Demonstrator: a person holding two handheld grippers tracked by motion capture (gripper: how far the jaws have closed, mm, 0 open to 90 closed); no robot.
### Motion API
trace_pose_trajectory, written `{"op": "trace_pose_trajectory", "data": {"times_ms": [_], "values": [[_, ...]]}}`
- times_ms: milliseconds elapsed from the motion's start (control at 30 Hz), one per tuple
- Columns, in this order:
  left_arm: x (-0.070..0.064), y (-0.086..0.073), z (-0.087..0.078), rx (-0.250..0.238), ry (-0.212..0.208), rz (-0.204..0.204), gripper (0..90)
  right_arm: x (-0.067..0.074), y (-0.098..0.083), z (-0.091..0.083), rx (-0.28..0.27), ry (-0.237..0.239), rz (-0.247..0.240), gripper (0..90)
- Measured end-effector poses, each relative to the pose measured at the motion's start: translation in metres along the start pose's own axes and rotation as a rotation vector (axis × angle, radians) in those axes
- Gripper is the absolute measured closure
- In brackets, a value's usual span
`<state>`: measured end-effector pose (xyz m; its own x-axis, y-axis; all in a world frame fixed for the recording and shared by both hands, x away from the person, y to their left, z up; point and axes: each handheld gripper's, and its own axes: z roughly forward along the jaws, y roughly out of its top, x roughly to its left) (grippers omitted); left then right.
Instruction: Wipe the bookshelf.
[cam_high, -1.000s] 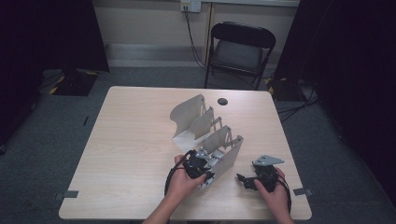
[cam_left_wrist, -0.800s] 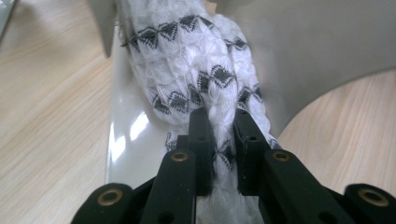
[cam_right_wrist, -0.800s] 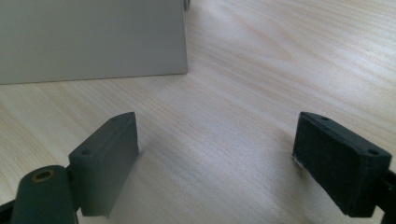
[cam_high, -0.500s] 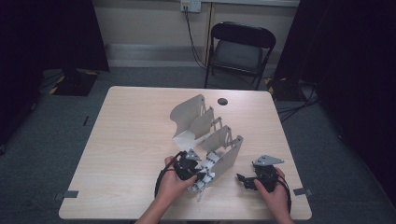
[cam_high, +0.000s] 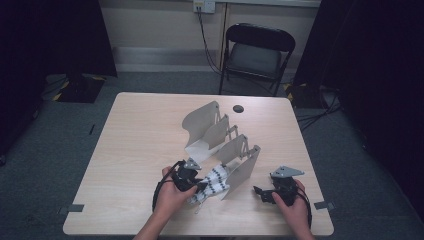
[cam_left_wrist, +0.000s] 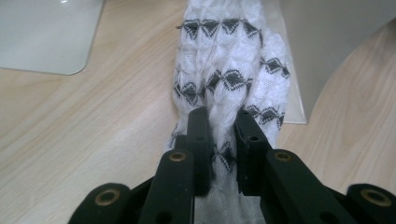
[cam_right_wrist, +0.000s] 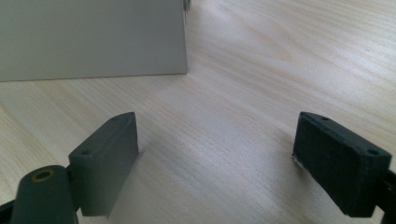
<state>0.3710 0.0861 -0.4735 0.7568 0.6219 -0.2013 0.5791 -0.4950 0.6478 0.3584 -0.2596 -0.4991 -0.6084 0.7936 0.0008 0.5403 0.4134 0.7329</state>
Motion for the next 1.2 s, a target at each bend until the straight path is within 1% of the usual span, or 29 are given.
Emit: {"op": "trace_pose_trajectory", "data": {"times_ms": [233,367,400,500,600,667,733,767,800,833,867,900,933,967,1033,1067,1100,1133,1200], "values": [[0.010,-0.004,-0.008,0.007,0.025,-0.010,79.1,0.000,0.000,0.000,0.000,0.000,0.000,13.5],[0.016,-0.008,-0.014,0.003,0.046,-0.029,79.1,0.000,0.000,0.000,0.000,0.000,0.000,13.5],[0.017,-0.009,-0.015,-0.005,0.047,-0.042,79.1,0.000,0.000,0.000,0.000,0.000,0.000,13.5],[0.021,-0.012,-0.017,-0.017,0.047,-0.061,78.7,0.000,0.000,0.000,0.000,0.000,0.000,13.5],[0.023,-0.012,-0.017,-0.032,0.056,-0.065,75.4,0.000,0.000,0.000,0.000,0.000,0.000,13.5],[0.024,-0.010,-0.017,-0.058,0.057,-0.061,71.3,0.000,0.000,0.000,0.000,0.000,0.001,13.5],[0.024,-0.007,-0.017,-0.078,0.057,-0.069,70.0,0.000,0.000,0.000,0.000,0.000,0.001,13.5],[0.024,-0.006,-0.016,-0.087,0.059,-0.063,68.7,0.000,0.000,0.000,0.000,0.000,0.000,13.5],[0.024,-0.004,-0.015,-0.106,0.065,-0.056,65.1,0.000,0.000,0.000,0.000,0.000,0.001,13.5],[0.023,-0.002,-0.014,-0.117,0.071,-0.038,60.1,0.000,0.000,0.000,0.000,0.000,0.001,13.5],[0.023,-0.001,-0.012,-0.127,0.081,-0.014,56.5,0.000,0.000,0.000,0.000,0.000,0.001,13.5],[0.022,0.001,-0.010,-0.133,0.081,0.004,53.4,0.000,0.000,0.000,0.000,0.000,0.000,13.5],[0.021,0.002,-0.007,-0.139,0.075,0.009,50.8,0.000,0.000,0.000,0.000,0.000,0.000,13.5],[0.019,0.004,-0.003,-0.129,0.072,0.021,49.8,0.000,0.000,0.000,0.000,0.000,0.000,13.5],[0.017,0.004,0.004,-0.102,0.089,0.041,48.1,0.000,0.000,0.000,0.000,0.000,0.000,13.5],[0.016,0.004,0.007,-0.089,0.094,0.048,48.9,0.000,0.000,0.000,0.000,0.000,0.000,13.5],[0.016,0.003,0.010,-0.077,0.101,0.056,51.6,0.000,0.000,0.000,0.000,0.000,0.000,13.5],[0.015,0.003,0.012,-0.071,0.118,0.073,52.6,0.000,0.000,0.000,0.000,0.000,0.000,13.5],[0.014,0.003,0.013,-0.065,0.131,0.086,60.8,0.000,0.000,0.000,0.000,0.000,0.000,13.5]]}}
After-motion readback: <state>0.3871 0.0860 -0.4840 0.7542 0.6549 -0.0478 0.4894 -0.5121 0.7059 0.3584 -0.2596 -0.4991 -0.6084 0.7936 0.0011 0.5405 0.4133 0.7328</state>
